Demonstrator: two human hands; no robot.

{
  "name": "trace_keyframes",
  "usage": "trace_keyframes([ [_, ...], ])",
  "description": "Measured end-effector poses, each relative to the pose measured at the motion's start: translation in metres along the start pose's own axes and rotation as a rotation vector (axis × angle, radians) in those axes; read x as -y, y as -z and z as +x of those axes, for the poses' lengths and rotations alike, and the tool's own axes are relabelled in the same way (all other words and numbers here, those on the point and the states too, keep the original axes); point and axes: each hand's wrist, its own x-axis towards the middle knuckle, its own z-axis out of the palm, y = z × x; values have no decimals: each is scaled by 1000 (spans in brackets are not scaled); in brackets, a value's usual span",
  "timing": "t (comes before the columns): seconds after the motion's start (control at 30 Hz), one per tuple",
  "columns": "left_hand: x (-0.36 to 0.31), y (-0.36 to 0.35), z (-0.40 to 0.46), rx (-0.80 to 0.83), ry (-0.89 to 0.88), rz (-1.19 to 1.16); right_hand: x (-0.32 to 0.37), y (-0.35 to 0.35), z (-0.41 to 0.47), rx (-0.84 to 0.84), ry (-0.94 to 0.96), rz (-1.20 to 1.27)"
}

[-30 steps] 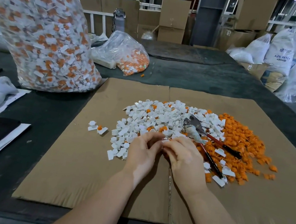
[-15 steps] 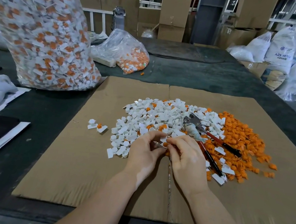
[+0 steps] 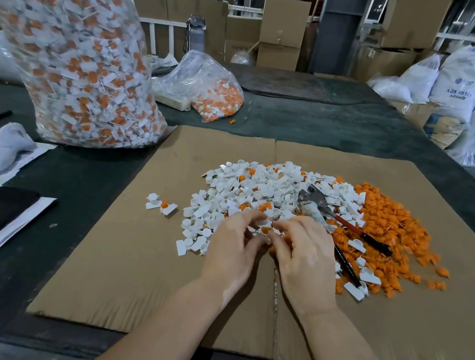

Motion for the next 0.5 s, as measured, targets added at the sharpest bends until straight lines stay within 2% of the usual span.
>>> trace_keyframes([
  [0.07,6,12,4,-74,12,21,0,-1,0,-15,1,16],
  [0.17,23,41,17,-250,137,102,-1,-2,-1,-20,16,29],
  [0.23,38,62,22,-331,211,285,0,-2,-1,-15,18,35],
  [0.33,56,83,25,-360,315,483,0,-3,0,-3,15,32],
  [0.5,59,88,27,-356,365,505,-1,-2,0,13,16,24],
])
